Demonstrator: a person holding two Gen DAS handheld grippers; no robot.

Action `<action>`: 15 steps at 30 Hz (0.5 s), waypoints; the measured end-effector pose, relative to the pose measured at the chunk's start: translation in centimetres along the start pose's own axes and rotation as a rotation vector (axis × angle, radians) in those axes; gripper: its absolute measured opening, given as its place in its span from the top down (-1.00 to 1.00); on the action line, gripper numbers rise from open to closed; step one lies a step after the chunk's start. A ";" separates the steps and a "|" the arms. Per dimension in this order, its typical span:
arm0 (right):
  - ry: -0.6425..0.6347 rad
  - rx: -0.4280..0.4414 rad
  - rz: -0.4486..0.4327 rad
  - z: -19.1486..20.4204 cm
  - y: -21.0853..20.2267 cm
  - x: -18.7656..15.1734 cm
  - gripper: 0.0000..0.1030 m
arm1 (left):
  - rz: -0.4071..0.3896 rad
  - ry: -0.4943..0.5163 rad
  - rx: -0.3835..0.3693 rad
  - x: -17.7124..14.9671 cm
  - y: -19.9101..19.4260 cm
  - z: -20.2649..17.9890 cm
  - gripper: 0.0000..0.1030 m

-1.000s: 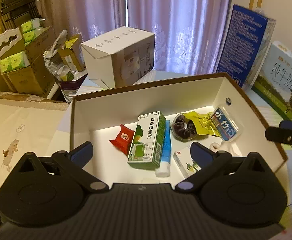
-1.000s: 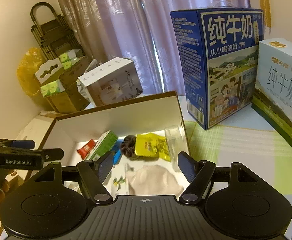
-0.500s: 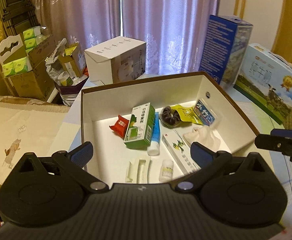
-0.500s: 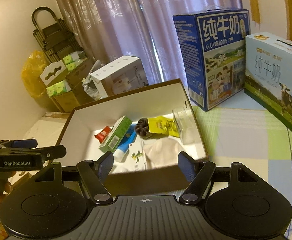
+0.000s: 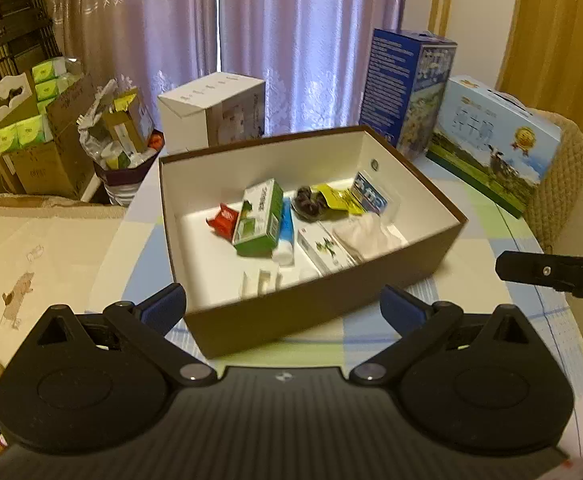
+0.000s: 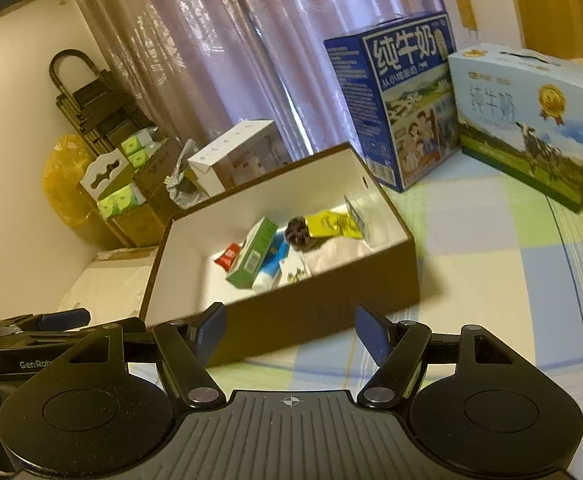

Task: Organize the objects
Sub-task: 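Raise both open tools out of the brown box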

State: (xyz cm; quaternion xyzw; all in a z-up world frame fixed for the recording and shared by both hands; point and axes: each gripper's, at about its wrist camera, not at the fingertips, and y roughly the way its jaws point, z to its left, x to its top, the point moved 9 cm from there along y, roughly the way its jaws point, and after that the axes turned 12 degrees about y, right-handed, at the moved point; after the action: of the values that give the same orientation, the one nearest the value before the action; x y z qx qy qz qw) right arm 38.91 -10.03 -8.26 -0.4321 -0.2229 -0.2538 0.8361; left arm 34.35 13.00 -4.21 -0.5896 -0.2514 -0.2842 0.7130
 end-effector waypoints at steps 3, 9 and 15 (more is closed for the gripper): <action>-0.004 -0.022 0.012 -0.1 -1.1 -1.2 -0.33 | 0.011 -0.006 -0.012 -0.9 -1.1 -0.4 -0.98; -0.037 -0.062 0.037 0.1 -3.1 -3.5 -0.33 | 0.035 -0.007 -0.007 -3.0 -3.5 -1.2 -0.98; -0.088 -0.049 0.070 0.0 -4.7 -5.5 -0.33 | 0.056 -0.026 0.017 -5.2 -5.6 -2.7 -0.98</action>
State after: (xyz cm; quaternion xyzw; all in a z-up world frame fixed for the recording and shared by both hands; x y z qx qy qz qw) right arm 31.76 -11.09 -8.58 -0.4707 -0.2379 -0.2107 0.8230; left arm 26.81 10.09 -4.39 -0.5939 -0.2466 -0.2541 0.7225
